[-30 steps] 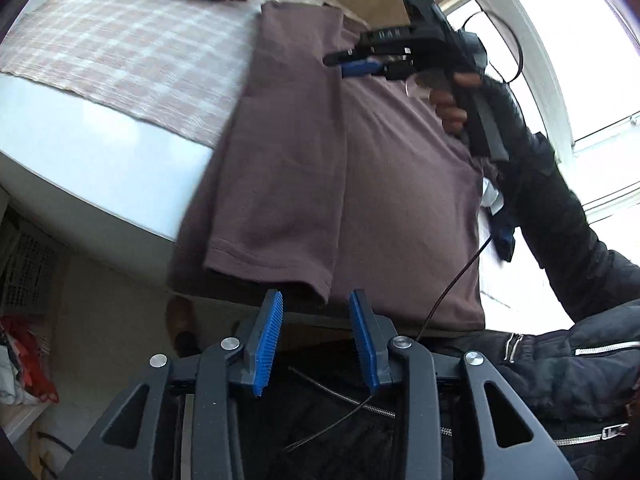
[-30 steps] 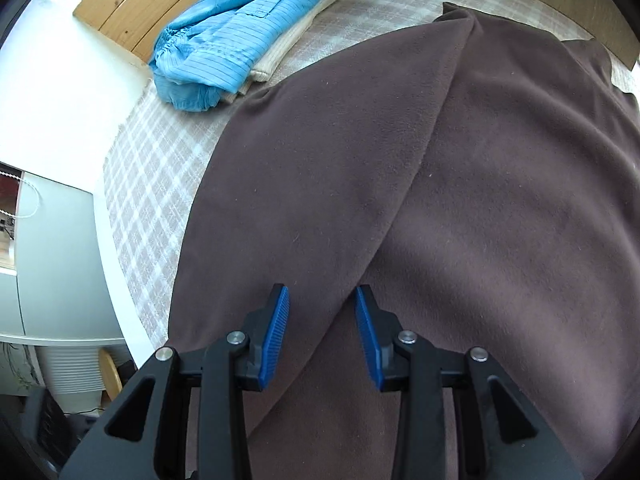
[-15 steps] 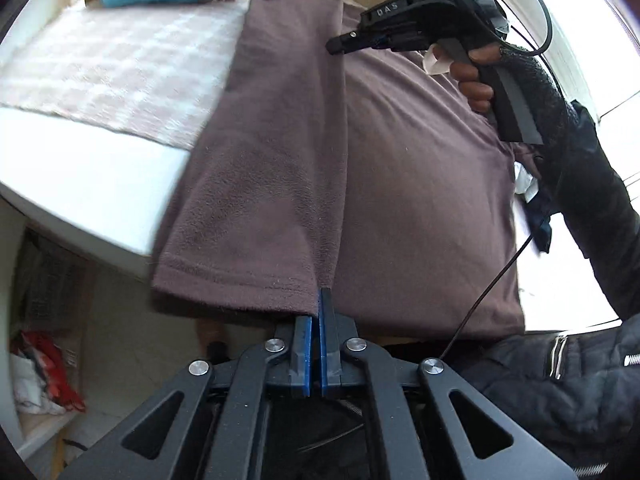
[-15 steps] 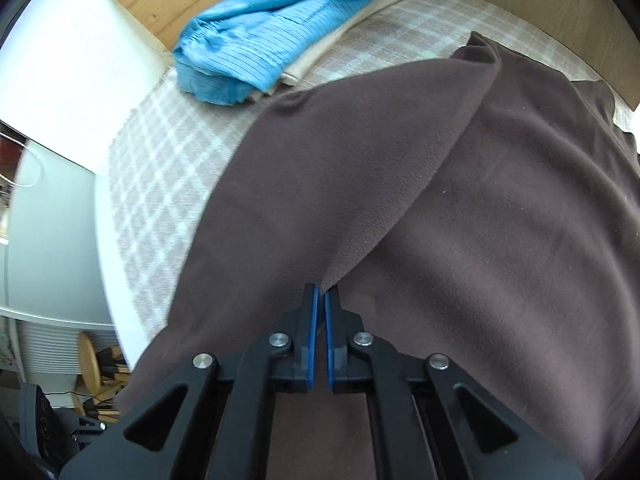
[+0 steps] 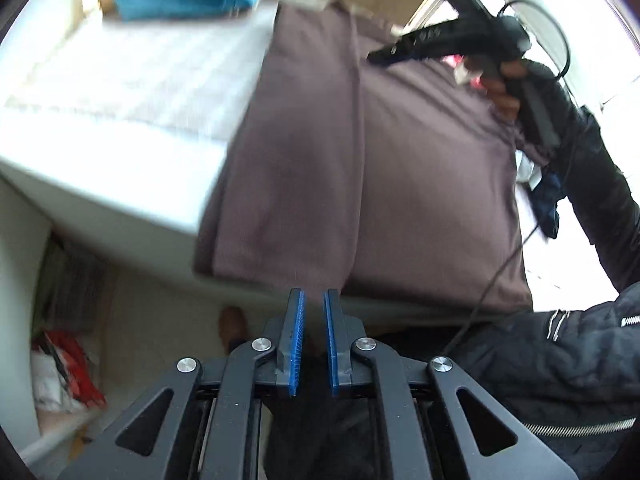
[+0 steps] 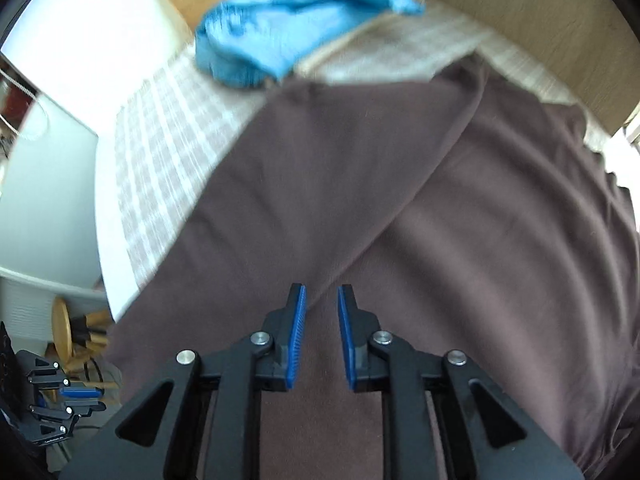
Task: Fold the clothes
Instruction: 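Smooth the folded brown top with the left gripper while the right gripper grasps its other side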
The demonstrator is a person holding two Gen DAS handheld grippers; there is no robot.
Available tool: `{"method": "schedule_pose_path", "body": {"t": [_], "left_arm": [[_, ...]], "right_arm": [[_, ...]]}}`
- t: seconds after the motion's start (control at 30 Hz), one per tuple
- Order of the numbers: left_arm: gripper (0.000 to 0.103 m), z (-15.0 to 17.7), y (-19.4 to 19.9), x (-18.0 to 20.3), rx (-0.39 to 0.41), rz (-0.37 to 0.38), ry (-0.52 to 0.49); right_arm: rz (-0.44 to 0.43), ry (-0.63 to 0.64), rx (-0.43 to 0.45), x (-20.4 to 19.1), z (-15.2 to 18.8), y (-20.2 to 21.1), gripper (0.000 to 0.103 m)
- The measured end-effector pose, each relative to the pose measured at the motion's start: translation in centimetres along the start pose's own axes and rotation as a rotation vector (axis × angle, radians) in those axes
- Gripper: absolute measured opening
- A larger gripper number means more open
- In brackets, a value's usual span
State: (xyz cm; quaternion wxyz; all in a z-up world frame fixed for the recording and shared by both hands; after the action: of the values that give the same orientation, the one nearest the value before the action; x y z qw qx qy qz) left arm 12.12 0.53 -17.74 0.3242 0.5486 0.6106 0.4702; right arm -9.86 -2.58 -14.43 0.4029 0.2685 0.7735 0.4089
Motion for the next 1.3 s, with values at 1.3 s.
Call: {"method": "schedule_pose_path", "body": {"t": [1.3], "left_arm": [[0.008, -4.4, -6.5, -2.8, -0.117, 0.026, 0.084]], "right_arm": [[-0.048, -0.22, 0.102, 24.6, -19.8, 1.3, 0.006]]}}
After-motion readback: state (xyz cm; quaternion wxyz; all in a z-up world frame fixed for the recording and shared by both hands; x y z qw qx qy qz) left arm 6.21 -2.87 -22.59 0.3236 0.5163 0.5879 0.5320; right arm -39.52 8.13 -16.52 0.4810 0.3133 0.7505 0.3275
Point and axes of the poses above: each gripper's, at about its wrist camera, not at the fingertips, and y roughly against the way its jaws point, x to its right, z to its underside, the point moved 2 cm from there along -y, roughly the way its jaws point, and after that the axes turned 13 degrees about -z, right-handed, at the moved point
